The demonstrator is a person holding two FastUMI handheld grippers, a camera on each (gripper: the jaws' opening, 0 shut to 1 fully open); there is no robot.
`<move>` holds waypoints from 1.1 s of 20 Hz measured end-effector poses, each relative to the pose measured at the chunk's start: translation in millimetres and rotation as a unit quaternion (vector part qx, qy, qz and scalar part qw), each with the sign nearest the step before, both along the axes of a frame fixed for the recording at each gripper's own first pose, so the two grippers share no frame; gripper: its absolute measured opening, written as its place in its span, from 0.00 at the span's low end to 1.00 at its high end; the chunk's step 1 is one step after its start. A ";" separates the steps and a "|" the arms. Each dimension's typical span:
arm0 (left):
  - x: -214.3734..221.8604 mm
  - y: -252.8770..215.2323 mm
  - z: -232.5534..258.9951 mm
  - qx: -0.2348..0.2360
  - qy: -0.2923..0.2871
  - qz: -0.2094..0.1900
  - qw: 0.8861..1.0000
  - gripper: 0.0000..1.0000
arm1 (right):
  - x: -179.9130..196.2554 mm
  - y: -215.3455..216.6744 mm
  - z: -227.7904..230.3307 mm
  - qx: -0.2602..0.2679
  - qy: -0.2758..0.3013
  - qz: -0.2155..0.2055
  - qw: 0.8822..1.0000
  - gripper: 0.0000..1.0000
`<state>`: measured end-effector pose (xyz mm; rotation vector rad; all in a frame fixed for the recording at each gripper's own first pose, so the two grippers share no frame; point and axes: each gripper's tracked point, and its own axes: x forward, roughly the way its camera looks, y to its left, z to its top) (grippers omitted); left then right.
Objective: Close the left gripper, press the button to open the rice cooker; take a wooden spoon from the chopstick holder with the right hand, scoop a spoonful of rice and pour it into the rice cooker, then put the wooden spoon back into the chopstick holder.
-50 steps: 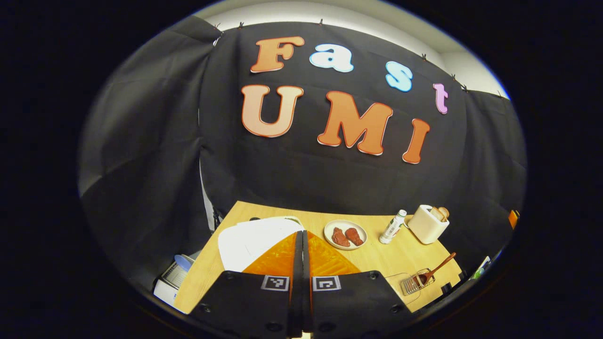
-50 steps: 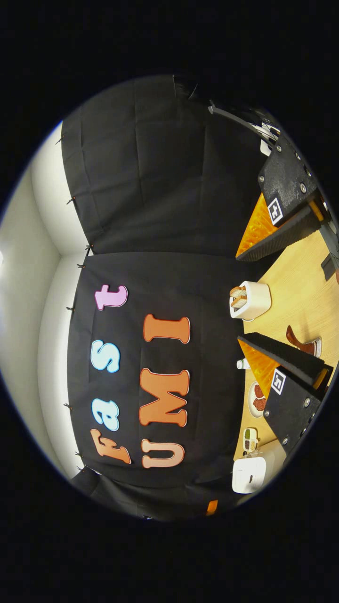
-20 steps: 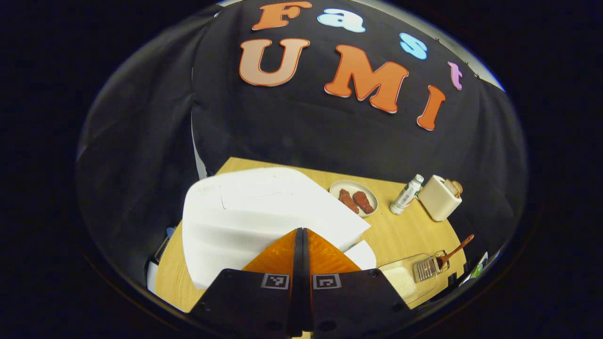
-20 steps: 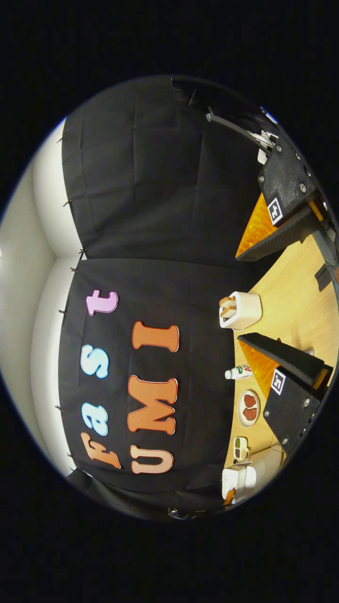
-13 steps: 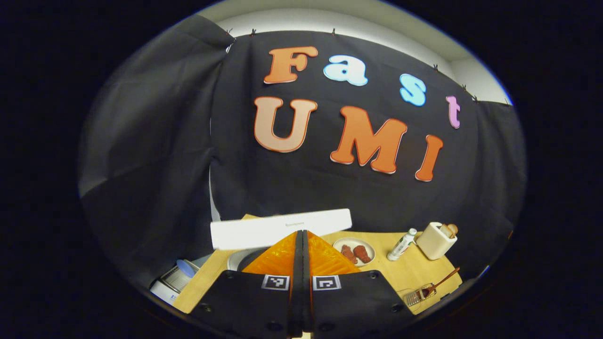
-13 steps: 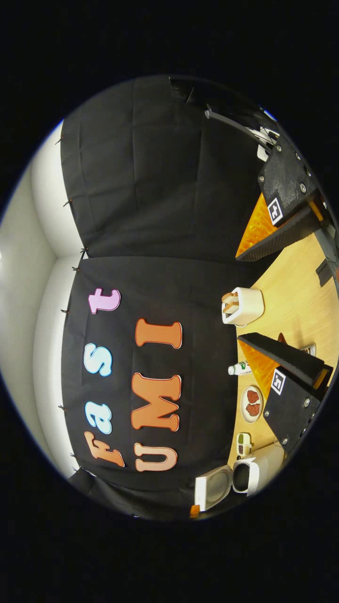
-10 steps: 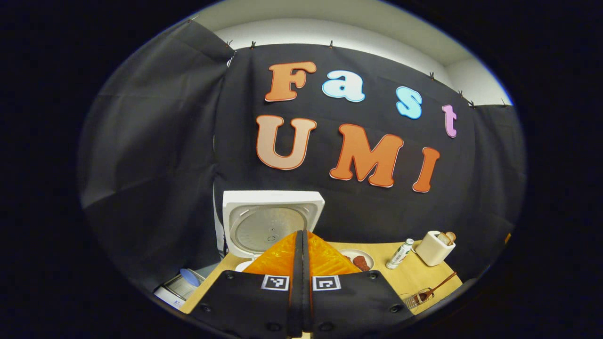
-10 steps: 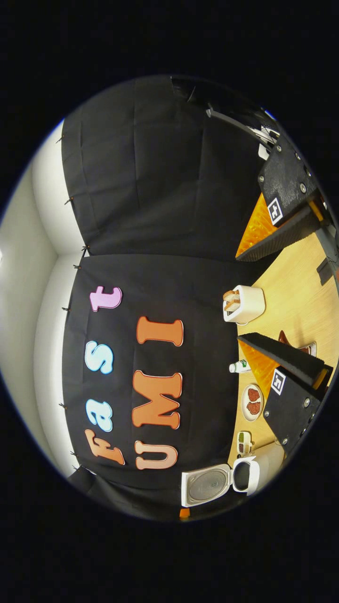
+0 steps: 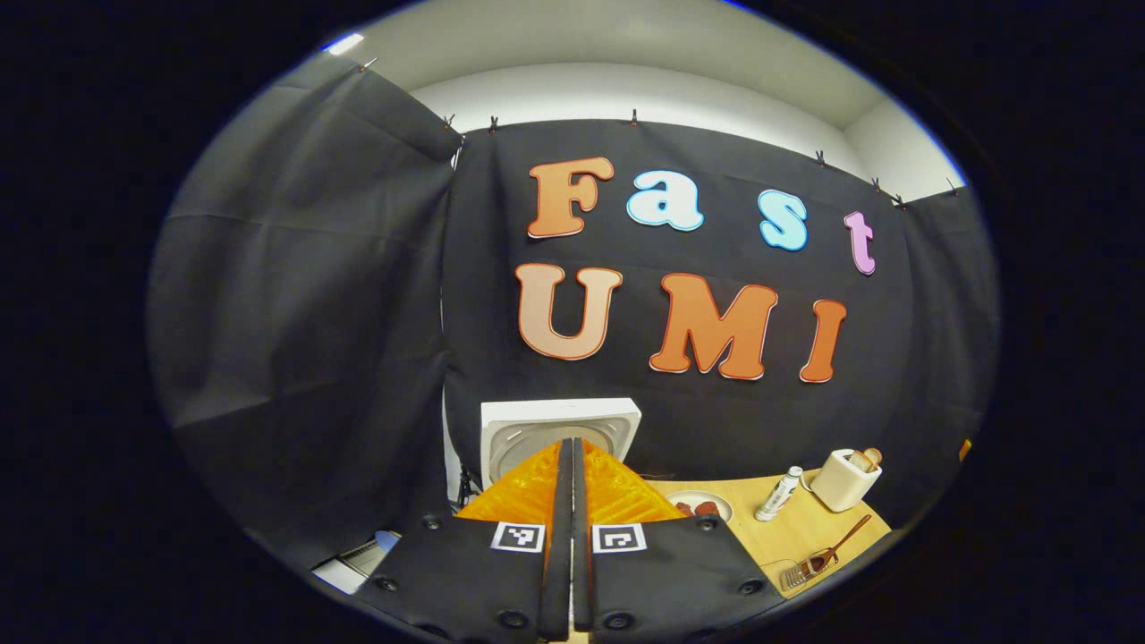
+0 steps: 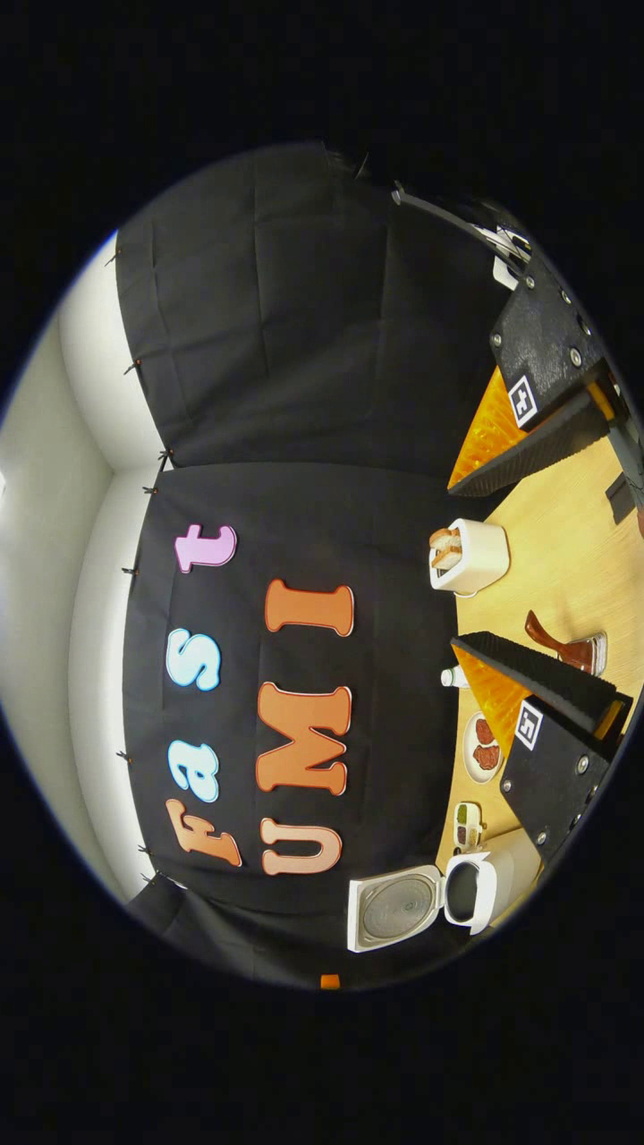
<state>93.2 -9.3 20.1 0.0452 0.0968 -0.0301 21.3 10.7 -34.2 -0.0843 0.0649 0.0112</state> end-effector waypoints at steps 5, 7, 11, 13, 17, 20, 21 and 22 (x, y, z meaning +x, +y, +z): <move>-14.7 1.2 1.8 -0.007 -0.002 -0.004 1.000 0.26 | 17.1 17.2 -17.7 0.010 0.004 0.021 1.000 0.95; -23.0 3.9 6.1 -0.006 -0.008 -0.005 1.000 0.61 | 26.0 26.1 -29.6 0.020 0.012 0.031 0.999 0.95; -38.8 9.5 24.4 0.004 -0.028 0.001 1.000 0.74 | 44.9 35.2 -63.0 0.043 0.044 0.036 0.997 0.95; -46.4 12.7 32.4 0.008 -0.034 0.002 0.999 1.00 | 52.0 37.9 -82.8 0.054 0.063 0.038 0.996 0.95; -53.7 23.7 42.4 0.003 -0.045 0.023 0.999 1.00 | 65.6 44.8 -129.3 0.060 0.108 0.044 0.991 1.00; -59.5 32.4 38.6 0.005 -0.040 0.031 0.999 1.00 | 76.2 50.7 -163.7 0.070 0.145 0.045 0.986 0.95; -60.7 35.5 38.2 0.008 -0.039 0.036 0.999 1.00 | 78.8 52.2 -174.6 0.069 0.156 0.045 0.984 0.95; -62.7 40.3 36.7 0.011 -0.039 0.040 0.998 1.00 | 81.0 54.9 -183.8 0.069 0.166 0.047 0.982 0.95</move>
